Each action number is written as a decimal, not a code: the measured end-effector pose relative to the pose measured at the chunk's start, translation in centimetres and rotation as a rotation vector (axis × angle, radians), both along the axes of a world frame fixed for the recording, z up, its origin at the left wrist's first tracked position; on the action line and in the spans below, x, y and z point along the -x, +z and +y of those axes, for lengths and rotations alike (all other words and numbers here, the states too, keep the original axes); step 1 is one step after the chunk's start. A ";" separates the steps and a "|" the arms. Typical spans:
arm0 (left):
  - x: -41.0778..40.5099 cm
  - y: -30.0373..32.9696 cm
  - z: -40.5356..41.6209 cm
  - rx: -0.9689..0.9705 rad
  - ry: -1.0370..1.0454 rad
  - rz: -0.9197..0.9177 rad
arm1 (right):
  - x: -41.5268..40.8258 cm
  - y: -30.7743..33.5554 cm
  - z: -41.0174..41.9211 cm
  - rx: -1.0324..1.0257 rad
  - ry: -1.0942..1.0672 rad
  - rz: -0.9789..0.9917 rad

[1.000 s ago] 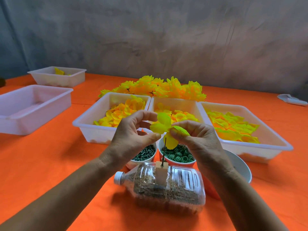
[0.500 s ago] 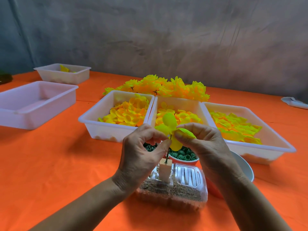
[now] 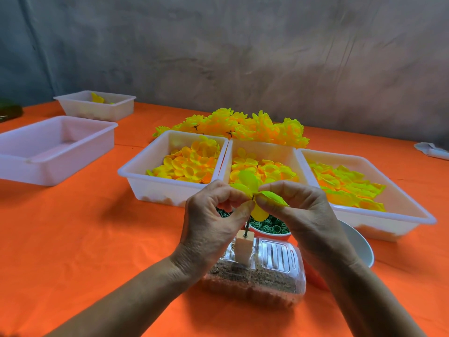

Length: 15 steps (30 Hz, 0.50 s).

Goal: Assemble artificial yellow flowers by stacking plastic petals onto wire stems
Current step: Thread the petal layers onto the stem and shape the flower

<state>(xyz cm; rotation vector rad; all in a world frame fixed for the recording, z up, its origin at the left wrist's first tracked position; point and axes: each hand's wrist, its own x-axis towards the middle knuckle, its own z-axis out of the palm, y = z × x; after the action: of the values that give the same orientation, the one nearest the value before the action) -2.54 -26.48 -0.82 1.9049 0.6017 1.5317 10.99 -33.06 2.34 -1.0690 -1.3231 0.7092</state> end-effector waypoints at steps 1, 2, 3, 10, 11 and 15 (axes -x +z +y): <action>0.0 0.0 0.0 0.000 0.000 -0.002 | -0.1 -0.1 0.1 -0.023 -0.006 -0.024; 0.0 0.0 0.0 0.002 -0.002 -0.003 | -0.2 -0.1 0.1 -0.046 -0.015 -0.052; 0.0 0.0 0.0 0.007 -0.005 -0.004 | -0.2 -0.2 0.2 -0.071 -0.027 -0.087; 0.4 -0.1 -0.3 0.002 0.046 -0.015 | -0.5 0.1 0.1 -0.317 -0.214 -0.537; 0.5 0.1 -0.4 -0.007 0.080 -0.024 | -0.6 0.3 0.1 -0.347 -0.225 -0.607; 1.1 1.1 0.0 -0.206 0.157 0.032 | -0.9 0.8 0.0 -0.443 -0.243 -0.829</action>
<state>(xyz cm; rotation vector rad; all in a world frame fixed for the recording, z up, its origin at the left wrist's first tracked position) -3.69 -26.50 0.29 2.0811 0.6415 1.7225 11.86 -33.08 3.10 -1.1639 -1.8811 -0.2614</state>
